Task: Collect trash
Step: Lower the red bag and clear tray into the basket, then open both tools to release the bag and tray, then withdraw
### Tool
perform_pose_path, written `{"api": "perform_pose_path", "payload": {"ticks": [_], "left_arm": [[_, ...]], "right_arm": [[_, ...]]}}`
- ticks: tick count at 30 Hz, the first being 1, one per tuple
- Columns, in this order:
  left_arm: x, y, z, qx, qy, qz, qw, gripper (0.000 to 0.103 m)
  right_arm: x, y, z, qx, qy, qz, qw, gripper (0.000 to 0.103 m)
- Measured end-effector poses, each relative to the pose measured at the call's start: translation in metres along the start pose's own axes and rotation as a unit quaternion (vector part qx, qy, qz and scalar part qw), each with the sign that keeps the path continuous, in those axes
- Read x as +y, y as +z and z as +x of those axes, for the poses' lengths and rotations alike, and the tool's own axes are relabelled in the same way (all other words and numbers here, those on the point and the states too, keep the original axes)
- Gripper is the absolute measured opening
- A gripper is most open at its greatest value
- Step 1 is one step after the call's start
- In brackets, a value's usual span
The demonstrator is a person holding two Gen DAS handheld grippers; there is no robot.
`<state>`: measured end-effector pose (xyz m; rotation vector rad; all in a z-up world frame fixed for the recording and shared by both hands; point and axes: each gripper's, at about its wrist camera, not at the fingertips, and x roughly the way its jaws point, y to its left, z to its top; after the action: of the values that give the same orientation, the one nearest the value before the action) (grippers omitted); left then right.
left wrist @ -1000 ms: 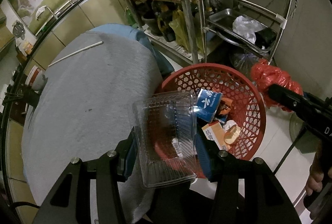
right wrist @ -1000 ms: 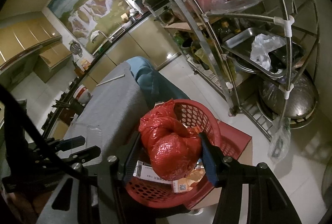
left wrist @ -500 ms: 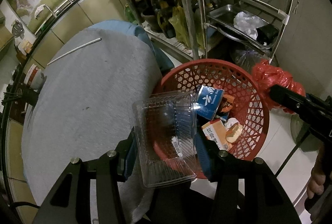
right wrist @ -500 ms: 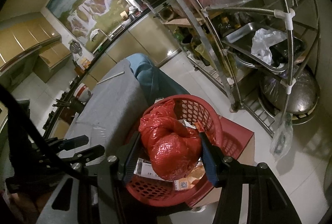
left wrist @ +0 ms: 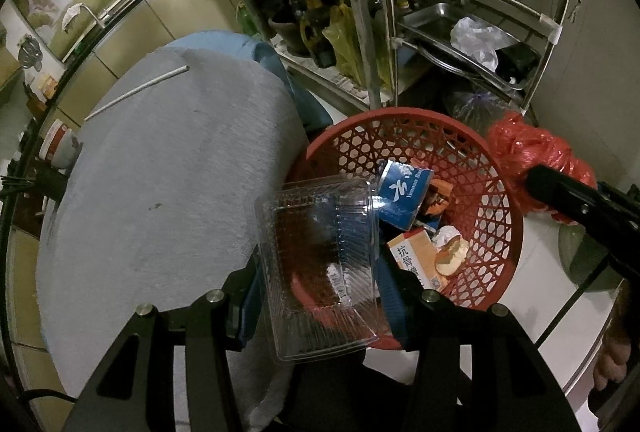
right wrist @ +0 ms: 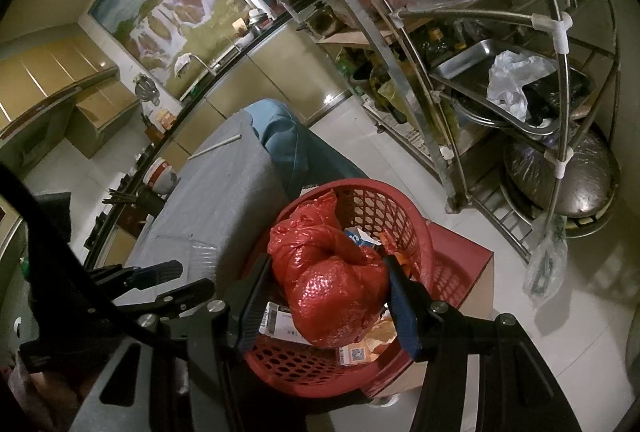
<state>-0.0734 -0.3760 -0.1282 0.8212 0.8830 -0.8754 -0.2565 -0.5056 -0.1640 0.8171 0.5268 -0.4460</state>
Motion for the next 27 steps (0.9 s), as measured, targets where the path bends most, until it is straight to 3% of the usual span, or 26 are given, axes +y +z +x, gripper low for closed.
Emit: {"api": "perform_pose_path", "payload": {"ticks": [27], "left_arm": [[0.005, 0.001, 0.018, 0.012, -0.017, -0.013, 0.9997, 0.055]], "right_arm": [[0.001, -0.002, 0.017, 0.022, 0.008, 0.004, 1.0, 0.059]]}}
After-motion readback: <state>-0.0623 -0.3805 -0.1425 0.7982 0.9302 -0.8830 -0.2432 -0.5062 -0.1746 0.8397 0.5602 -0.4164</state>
